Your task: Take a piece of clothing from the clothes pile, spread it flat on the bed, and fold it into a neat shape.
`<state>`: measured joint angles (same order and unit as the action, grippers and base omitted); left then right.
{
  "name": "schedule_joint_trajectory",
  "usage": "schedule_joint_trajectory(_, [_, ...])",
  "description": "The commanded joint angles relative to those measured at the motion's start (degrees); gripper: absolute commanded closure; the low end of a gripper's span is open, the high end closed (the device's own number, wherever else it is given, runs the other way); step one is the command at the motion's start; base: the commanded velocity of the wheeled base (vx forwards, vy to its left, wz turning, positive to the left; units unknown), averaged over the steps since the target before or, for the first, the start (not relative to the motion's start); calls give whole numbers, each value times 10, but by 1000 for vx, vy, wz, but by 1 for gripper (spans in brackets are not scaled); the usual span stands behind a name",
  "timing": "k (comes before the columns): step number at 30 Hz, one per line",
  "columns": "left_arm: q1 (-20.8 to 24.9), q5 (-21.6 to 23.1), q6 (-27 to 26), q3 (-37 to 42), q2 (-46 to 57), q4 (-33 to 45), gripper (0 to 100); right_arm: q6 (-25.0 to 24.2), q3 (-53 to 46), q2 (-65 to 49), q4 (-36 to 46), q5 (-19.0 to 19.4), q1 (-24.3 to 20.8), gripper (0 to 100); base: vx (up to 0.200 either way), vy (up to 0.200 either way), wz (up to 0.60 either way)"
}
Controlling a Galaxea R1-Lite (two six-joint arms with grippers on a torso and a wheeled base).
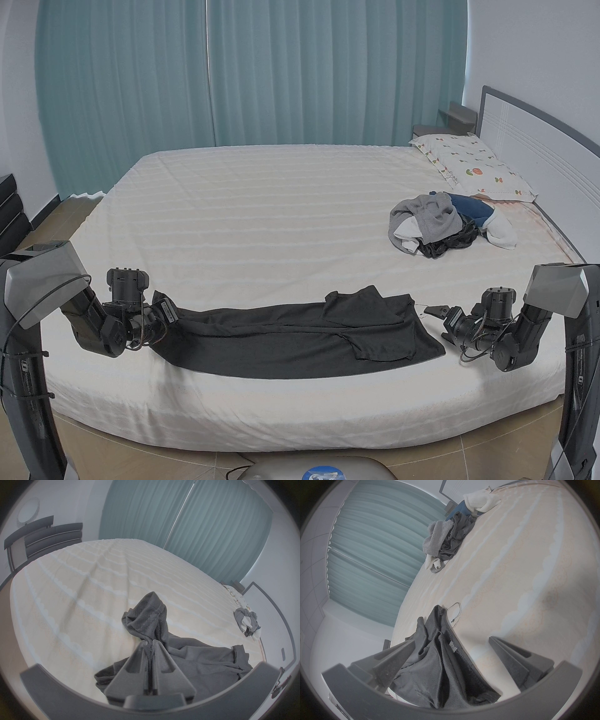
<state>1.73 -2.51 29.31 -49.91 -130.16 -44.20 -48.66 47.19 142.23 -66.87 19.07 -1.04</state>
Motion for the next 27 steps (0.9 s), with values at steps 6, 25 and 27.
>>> schedule_joint_trajectory(6, [48, -41, 0, -6, 10, 5, 100, -2, 0, 0, -2, -1, 0, 0, 0, -200, 0])
schedule_joint_trajectory(25, [145, -97, 2, -137, 64, 243, 100, -3, -10, 2, -28, 0, 2, 0, 0, -200, 0])
schedule_joint_trajectory(27, [158, -102, 2, -144, 64, 251, 100, -3, -10, 2, -28, 0, 2, 0, 0, -200, 0])
